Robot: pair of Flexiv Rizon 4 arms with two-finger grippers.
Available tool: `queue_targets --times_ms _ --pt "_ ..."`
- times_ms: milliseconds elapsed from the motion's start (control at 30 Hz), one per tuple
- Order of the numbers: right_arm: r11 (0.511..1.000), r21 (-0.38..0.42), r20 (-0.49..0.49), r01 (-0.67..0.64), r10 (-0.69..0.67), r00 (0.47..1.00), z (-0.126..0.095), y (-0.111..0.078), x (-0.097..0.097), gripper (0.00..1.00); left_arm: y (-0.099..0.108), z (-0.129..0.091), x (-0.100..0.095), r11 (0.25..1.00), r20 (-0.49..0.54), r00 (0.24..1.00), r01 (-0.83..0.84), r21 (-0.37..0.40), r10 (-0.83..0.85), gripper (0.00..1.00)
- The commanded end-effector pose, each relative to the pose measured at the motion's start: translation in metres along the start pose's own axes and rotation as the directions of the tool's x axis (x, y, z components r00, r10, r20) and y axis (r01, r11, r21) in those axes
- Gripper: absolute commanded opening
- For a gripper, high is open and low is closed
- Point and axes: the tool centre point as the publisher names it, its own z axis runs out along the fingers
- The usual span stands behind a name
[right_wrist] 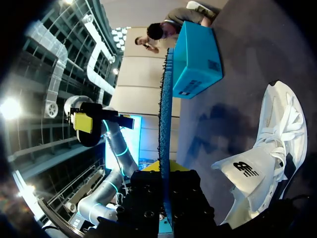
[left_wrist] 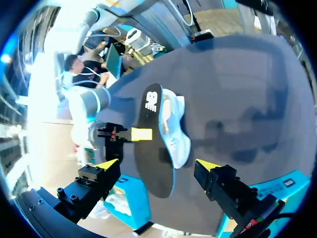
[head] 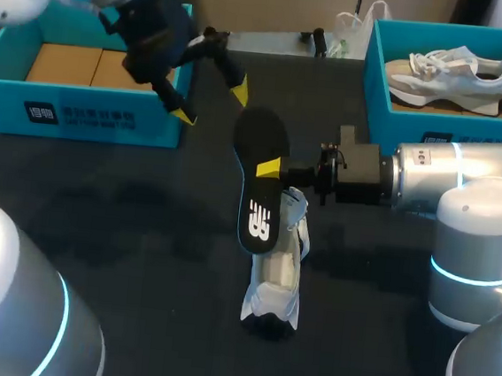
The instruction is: Take the shoe out of the shoebox, open the shoe tongue, remove and reinsert the insole, then place the shoe into the shoebox
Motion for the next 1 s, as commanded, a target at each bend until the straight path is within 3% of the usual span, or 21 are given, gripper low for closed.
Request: queue_targets --times_ms 33,233,267,367,400,800,1000 --pt "1.0 -0.002 0.004 -0.001 0.001 1.0 0.001 -0.001 0.001 0.0 -0.005 0.001 0.009 1.0 0.536 0.844 0.001 -0.017 0.008 1.0" --pt "1.0 -0.002 0.004 -0.001 0.001 1.0 0.001 -0.001 0.001 0.0 -0.001 0.007 0.014 1.0 0.572 0.82 0.016 -0.02 -0.002 1.0" --pt "1.0 -0.002 0.004 -0.001 0.001 1.0 0.001 -0.001 0.001 0.0 0.0 0.01 0.017 0.998 0.594 0.804 0.035 -0.052 0.003 1.0" --pt "1.0 -0.002 0.004 -0.001 0.001 1.0 0.001 -0.001 0.001 0.0 0.001 0.015 0.029 0.995 0.692 0.722 0.078 -0.061 -0.014 1.0" --pt "1.0 -0.002 0.004 -0.001 0.001 1.0 0.001 -0.001 0.001 0.0 0.001 0.013 0.033 0.998 0.746 0.665 0.068 -0.018 -0.031 1.0" --pt "1.0 -0.002 0.004 -0.001 0.001 1.0 0.001 -0.001 0.001 0.0 0.001 0.013 0.033 0.998 0.746 0.665 0.068 -0.018 -0.031 1.0" --pt "1.0 -0.002 0.004 -0.001 0.001 1.0 0.001 -0.001 0.001 0.0 -0.008 0.03 0.028 0.998 0.699 0.715 0.031 -0.058 0.019 1.0"
